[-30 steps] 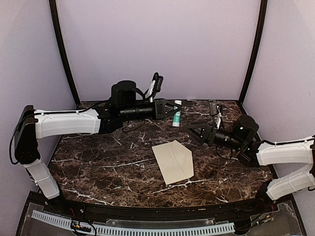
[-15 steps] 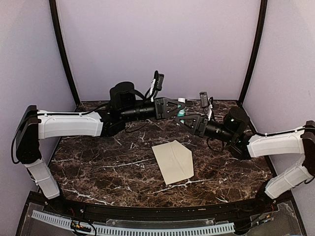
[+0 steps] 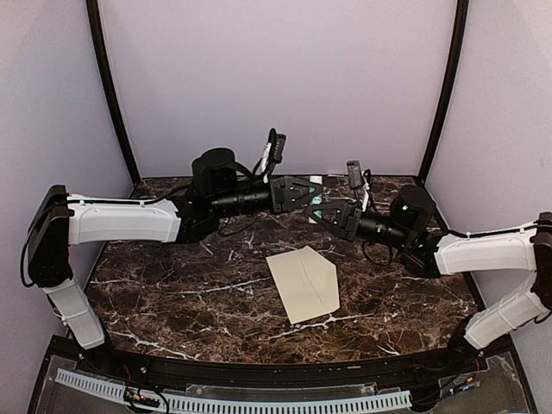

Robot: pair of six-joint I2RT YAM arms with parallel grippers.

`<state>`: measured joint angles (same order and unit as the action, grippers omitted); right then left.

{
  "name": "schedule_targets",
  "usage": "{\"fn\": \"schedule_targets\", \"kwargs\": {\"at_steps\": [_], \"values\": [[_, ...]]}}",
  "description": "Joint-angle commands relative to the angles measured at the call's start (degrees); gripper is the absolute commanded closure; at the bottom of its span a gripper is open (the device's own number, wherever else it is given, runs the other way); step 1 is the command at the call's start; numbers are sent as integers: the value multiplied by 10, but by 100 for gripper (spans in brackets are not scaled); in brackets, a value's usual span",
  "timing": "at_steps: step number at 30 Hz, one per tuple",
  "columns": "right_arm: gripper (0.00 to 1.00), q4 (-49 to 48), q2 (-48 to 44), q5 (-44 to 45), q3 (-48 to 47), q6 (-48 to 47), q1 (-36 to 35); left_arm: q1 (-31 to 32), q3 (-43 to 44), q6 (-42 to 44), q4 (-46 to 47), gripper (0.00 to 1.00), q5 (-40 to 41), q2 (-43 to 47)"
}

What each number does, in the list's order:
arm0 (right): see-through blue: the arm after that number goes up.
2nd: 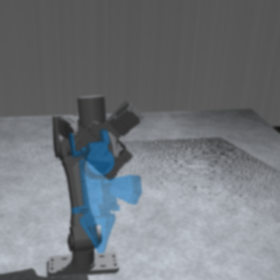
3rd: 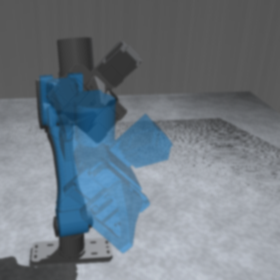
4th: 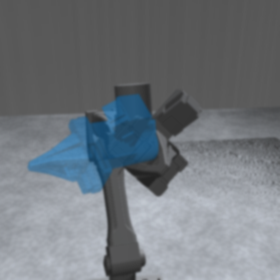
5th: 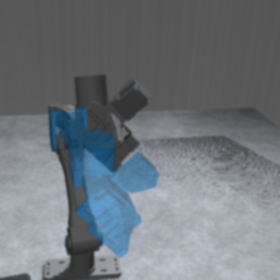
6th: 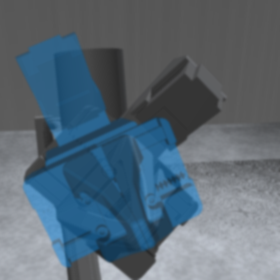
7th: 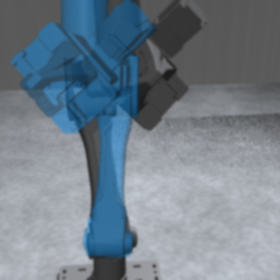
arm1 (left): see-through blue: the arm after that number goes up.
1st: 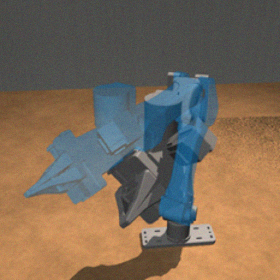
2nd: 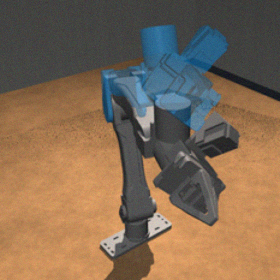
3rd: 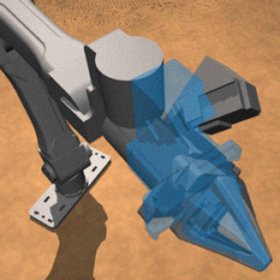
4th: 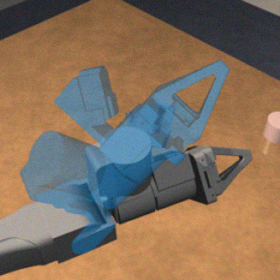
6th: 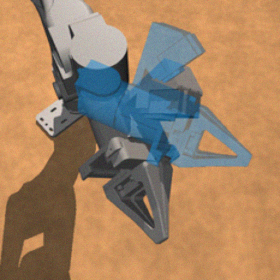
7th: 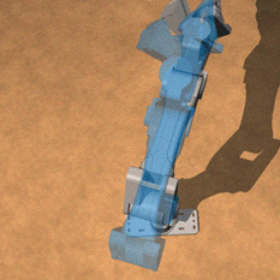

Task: Place the letter into the envelope and seal it

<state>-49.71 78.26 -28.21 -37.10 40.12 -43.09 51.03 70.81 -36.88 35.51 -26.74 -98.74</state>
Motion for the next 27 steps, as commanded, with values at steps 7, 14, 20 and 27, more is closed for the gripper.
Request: {"fn": "schedule_targets", "kwargs": {"at_steps": [7,14,20,27], "values": [[100,207,-71,-4,-26,-163,2,4,-8,124,-163,33,19,71],[100,348,-71,-32,-75,-260,6,4,4,177,-300,24,10,123],[100,389,-78,-55,-91,-300,6,4,29,186,-408,24,46,155],[100,412,-66,-89,-104,-330,4,4,55,184,-429,26,17,131]]}}
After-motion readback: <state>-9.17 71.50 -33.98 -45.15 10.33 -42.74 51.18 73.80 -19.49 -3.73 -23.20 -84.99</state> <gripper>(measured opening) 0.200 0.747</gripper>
